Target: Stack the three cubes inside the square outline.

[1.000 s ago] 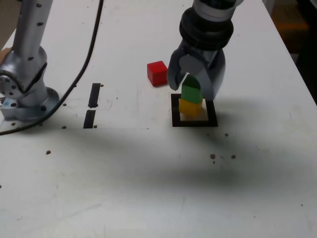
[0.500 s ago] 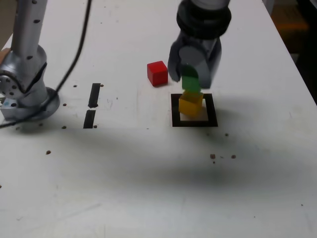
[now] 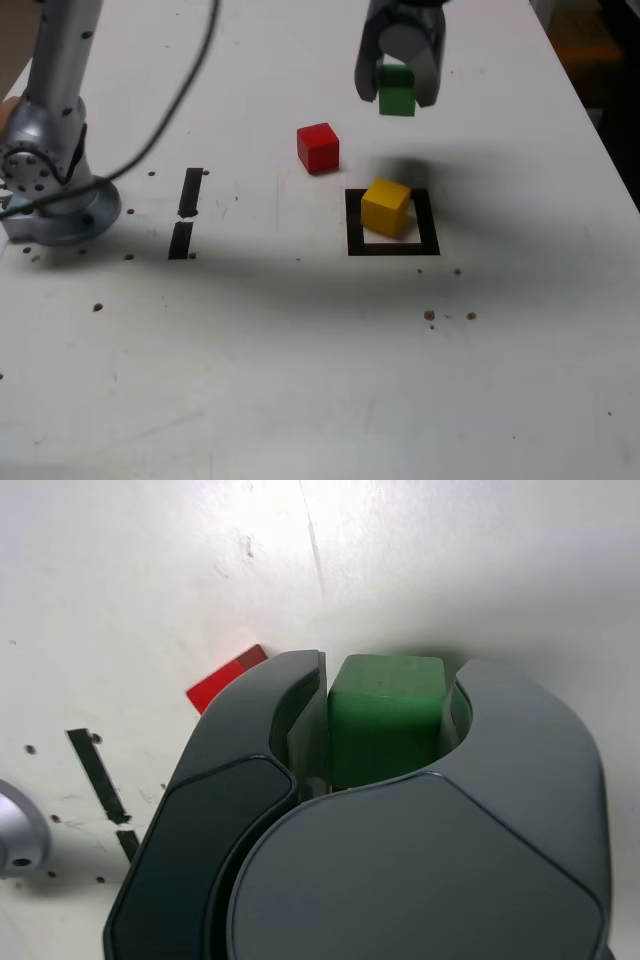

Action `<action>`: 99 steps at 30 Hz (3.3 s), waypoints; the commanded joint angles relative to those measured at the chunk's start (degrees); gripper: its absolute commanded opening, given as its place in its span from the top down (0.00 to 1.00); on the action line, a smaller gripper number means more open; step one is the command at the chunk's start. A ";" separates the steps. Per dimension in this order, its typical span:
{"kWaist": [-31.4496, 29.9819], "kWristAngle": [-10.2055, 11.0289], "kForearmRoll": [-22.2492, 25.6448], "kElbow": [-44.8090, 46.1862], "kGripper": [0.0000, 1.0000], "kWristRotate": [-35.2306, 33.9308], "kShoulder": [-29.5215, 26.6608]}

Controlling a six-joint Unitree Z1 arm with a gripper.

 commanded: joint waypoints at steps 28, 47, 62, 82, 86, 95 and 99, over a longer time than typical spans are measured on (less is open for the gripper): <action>3.62 -4.12 -1.77 1.77 0.01 0.40 4.59; -16.63 -8.06 -0.61 14.73 0.00 -4.69 -12.98; -17.13 -4.17 -9.31 15.89 0.12 -5.15 -1.87; -16.56 -2.52 -9.18 14.32 0.81 -7.30 1.87; -16.56 -1.73 -9.20 13.80 0.88 -7.73 0.32; -17.28 -1.25 -4.73 3.22 0.90 -6.58 0.55; -16.60 -2.03 -3.95 -2.04 0.90 -4.81 3.77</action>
